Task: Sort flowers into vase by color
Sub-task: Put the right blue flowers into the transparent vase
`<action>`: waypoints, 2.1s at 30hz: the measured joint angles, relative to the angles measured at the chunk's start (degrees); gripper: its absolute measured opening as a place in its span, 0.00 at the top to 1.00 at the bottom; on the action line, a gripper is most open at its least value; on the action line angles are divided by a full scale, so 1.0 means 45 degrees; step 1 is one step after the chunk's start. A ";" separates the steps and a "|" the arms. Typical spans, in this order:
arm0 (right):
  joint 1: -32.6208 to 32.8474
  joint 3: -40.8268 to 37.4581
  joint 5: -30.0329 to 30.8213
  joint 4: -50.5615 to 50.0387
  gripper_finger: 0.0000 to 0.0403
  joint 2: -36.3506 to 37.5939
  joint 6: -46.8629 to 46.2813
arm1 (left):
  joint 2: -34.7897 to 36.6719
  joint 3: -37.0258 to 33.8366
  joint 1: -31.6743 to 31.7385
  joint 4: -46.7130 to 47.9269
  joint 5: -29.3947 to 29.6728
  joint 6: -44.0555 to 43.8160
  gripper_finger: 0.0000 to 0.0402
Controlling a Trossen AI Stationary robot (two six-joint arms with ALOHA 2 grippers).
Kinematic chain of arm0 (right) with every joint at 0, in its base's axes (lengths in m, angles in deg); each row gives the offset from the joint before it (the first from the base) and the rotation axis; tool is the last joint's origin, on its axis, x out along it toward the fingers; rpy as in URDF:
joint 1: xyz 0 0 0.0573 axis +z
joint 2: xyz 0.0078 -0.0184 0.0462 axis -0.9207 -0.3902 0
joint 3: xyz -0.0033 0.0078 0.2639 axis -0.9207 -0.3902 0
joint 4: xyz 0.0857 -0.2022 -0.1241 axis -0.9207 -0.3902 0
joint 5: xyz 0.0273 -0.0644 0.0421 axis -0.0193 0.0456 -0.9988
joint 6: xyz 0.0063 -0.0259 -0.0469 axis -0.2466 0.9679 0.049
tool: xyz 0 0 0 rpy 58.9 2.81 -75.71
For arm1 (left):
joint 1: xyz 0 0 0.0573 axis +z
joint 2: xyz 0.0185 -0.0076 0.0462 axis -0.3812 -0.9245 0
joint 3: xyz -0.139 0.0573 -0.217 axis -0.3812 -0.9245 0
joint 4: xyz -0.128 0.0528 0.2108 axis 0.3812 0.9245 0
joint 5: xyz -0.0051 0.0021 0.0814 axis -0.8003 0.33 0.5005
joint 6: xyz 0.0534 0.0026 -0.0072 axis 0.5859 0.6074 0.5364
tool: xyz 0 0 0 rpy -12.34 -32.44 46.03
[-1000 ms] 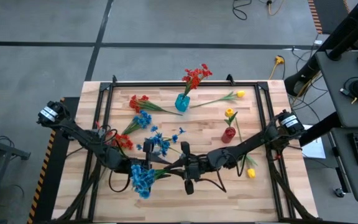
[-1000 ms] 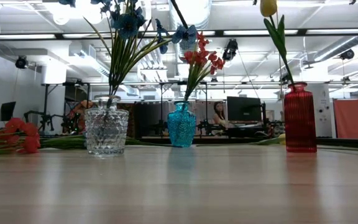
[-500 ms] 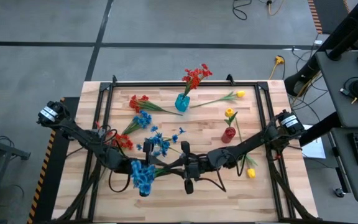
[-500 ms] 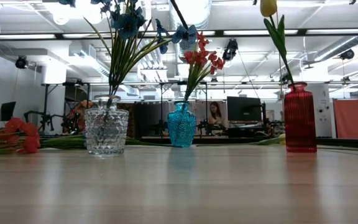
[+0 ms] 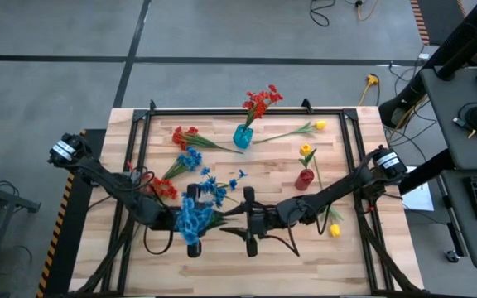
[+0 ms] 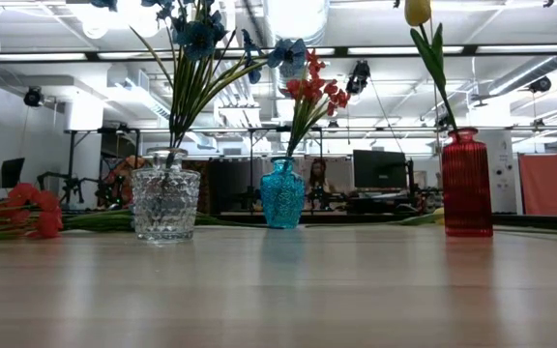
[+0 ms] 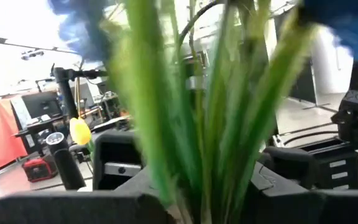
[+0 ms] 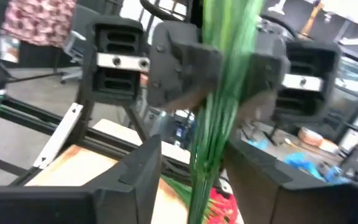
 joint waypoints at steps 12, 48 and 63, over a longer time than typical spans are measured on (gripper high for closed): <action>0.0060 0.0000 0.0387 -0.1253 0.46 0.0517 -0.0601 | 0.1055 -0.0005 -0.0477 0.1025 0.0758 -0.0671 0.81; 0.0532 -0.0320 0.1714 -0.8013 0.39 0.5433 -0.3136 | 0.4686 -0.0979 -0.0618 0.2360 0.1936 -0.0209 0.81; 0.0556 -0.0787 0.1713 -0.8020 0.40 0.5790 -0.3086 | 0.5742 -0.3002 -0.0506 0.0999 0.1936 -0.0084 0.81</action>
